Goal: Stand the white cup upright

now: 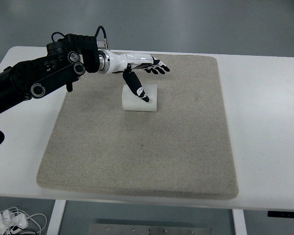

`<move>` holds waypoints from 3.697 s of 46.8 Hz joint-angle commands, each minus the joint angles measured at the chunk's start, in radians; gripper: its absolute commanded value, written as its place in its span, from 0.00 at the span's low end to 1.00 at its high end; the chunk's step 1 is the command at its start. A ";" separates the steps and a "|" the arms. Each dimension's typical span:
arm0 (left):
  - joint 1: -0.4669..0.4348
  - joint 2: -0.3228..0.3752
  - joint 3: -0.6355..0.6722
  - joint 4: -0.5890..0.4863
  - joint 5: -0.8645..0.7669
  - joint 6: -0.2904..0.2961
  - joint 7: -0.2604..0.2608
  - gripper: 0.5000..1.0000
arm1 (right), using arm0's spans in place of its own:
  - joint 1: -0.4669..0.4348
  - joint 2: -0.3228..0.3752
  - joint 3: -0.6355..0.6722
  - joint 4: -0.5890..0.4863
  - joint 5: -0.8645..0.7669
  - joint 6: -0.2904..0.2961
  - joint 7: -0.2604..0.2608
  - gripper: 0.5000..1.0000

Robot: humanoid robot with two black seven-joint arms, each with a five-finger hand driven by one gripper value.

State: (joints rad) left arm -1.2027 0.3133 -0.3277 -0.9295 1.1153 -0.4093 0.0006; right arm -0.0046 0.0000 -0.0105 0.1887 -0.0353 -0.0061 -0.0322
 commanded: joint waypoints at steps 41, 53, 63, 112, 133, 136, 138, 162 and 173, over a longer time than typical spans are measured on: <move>0.025 -0.022 0.039 0.060 0.026 -0.003 0.004 0.95 | 0.000 0.000 0.000 0.000 0.000 0.000 0.000 0.90; 0.025 -0.043 0.039 0.084 0.037 -0.003 0.004 0.93 | 0.000 0.000 0.000 0.000 0.000 0.000 0.000 0.90; 0.026 -0.056 0.041 0.086 0.057 -0.003 0.004 0.87 | 0.000 0.000 0.000 0.000 0.000 0.000 0.000 0.90; 0.038 -0.080 -0.050 0.101 0.031 0.006 -0.014 0.19 | 0.000 0.000 0.000 0.000 0.000 0.000 0.000 0.90; 0.043 -0.053 -0.080 0.170 -0.481 -0.031 -0.027 0.18 | 0.000 0.000 0.000 0.000 0.000 0.000 0.000 0.90; 0.043 -0.045 -0.080 0.192 -0.563 -0.057 -0.036 0.18 | 0.000 0.000 0.000 0.000 0.000 0.000 0.000 0.90; 0.045 -0.042 -0.083 0.205 -0.604 -0.071 -0.044 0.18 | 0.000 0.000 0.000 0.000 0.000 0.000 0.000 0.90; 0.209 -0.046 -0.320 0.241 -0.686 -0.189 -0.283 0.12 | 0.000 0.000 0.000 0.000 0.000 0.000 0.000 0.90; 0.270 -0.051 -0.361 0.241 -0.681 -0.189 -0.390 0.12 | 0.000 0.000 0.000 0.000 0.000 0.000 0.000 0.90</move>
State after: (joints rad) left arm -0.9425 0.2632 -0.6854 -0.6901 0.4329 -0.5985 -0.3510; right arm -0.0046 0.0000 -0.0107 0.1887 -0.0353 -0.0061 -0.0321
